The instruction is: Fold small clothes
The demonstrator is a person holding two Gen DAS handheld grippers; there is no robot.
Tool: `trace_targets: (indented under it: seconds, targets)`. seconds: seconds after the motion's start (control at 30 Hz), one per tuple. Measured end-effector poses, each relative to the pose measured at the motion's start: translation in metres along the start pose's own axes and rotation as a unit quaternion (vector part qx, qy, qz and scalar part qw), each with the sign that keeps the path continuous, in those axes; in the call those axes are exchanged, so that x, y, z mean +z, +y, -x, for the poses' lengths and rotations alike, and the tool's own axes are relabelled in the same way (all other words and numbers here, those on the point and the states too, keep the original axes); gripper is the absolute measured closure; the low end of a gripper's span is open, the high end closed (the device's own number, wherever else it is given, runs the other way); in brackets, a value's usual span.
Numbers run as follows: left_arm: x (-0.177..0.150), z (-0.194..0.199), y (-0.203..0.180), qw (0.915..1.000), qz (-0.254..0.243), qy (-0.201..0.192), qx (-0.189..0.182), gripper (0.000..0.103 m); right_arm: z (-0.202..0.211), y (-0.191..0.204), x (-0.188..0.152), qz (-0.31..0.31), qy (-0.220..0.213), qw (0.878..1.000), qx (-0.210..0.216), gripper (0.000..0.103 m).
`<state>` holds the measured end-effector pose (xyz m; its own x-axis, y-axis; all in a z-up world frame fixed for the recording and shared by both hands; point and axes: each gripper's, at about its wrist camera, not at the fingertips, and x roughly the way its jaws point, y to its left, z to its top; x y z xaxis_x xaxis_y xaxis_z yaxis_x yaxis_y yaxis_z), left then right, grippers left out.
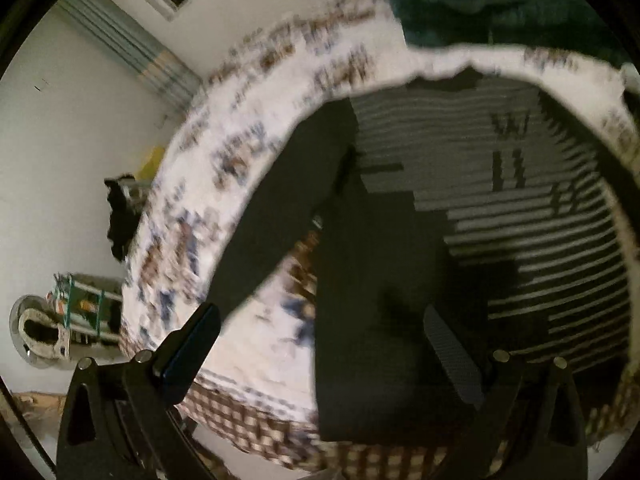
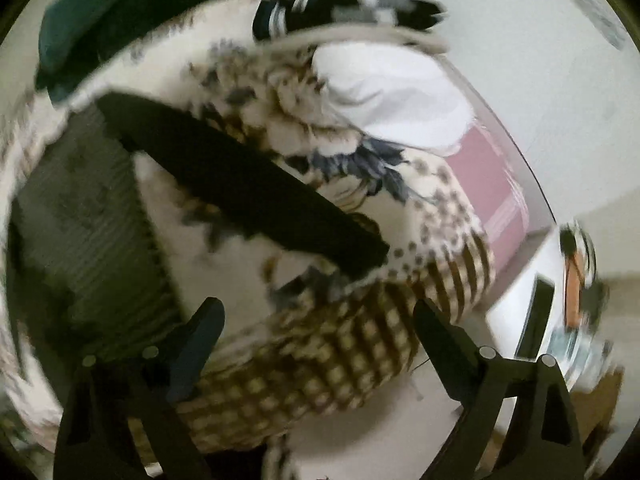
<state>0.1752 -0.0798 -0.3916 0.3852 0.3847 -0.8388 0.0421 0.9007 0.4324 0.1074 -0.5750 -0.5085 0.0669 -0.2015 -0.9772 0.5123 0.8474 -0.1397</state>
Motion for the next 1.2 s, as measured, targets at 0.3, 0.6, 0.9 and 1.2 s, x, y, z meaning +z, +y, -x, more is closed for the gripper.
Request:
trace_targets:
  seconds: [0.3, 0.6, 0.9, 1.2]
  targets:
    - [-0.006, -0.071, -0.1, 0.9987, -0.032, 0.04, 0.002, 0.0, -0.121, 0.049, 0.014, 0.229, 0.007, 0.972, -0.053, 0.07]
    - [0.023, -0.064, -0.13, 0.9984, -0.053, 0.019, -0.005, 0.0, -0.091, -0.04, 0.119, -0.013, -0.02, 0.997, 0.067, 0.097]
    - [0.042, -0.07, -0.139, 0.9985, -0.041, 0.027, -0.026, 0.0, -0.117, -0.13, 0.154, -0.217, 0.021, 0.973, 0.078, 0.04]
    - [0.036, -0.097, -0.129, 0.9971, -0.032, 0.066, -0.024, 0.0, -0.178, -0.14, 0.082, -0.358, 0.079, 0.912, 0.183, 0.036]
